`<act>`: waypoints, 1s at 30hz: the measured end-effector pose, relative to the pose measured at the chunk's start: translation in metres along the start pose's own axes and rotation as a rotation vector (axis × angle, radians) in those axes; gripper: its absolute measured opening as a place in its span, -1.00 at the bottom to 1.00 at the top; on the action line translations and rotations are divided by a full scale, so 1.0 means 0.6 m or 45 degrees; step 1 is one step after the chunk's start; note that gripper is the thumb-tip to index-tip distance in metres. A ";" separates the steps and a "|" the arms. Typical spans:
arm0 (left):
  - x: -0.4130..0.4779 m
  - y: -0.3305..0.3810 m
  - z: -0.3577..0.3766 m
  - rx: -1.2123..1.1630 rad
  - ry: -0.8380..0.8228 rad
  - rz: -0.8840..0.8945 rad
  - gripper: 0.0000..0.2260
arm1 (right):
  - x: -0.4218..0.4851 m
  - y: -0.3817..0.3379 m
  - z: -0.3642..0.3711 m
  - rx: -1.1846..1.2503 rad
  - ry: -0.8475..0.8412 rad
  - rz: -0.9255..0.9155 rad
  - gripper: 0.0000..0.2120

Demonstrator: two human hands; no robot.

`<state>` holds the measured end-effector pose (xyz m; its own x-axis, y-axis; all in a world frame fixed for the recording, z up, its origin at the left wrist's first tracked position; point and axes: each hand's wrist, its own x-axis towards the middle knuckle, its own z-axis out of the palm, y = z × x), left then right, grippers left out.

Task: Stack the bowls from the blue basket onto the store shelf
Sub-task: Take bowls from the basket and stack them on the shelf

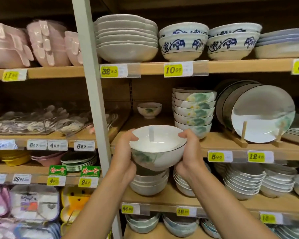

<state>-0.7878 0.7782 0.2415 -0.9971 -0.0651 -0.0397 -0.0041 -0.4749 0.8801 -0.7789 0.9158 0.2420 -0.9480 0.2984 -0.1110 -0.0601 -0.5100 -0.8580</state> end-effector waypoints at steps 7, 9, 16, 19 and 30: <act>0.080 0.022 0.004 -0.148 -0.039 -0.178 -0.43 | 0.068 -0.025 0.036 -0.089 -0.124 0.149 -0.66; 0.100 0.023 0.008 -0.139 0.024 -0.164 -0.54 | 0.077 -0.021 0.037 -0.026 -0.107 0.043 -0.75; 0.134 -0.006 0.035 -0.163 0.147 0.156 -0.70 | 0.080 0.051 0.070 -0.273 -0.011 -0.259 -0.28; 0.139 -0.021 0.032 -0.030 0.141 0.265 -0.54 | 0.117 0.040 0.075 -0.069 0.055 -0.236 -0.38; 0.180 0.022 -0.005 -0.063 -0.080 -0.019 -0.87 | 0.206 -0.023 0.062 -0.045 -0.403 0.403 -0.38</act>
<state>-0.8956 0.7620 0.2472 -0.9998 -0.0030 -0.0213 -0.0167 -0.5184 0.8550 -0.9069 0.9297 0.2587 -0.9672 -0.1322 -0.2169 0.2540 -0.5072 -0.8235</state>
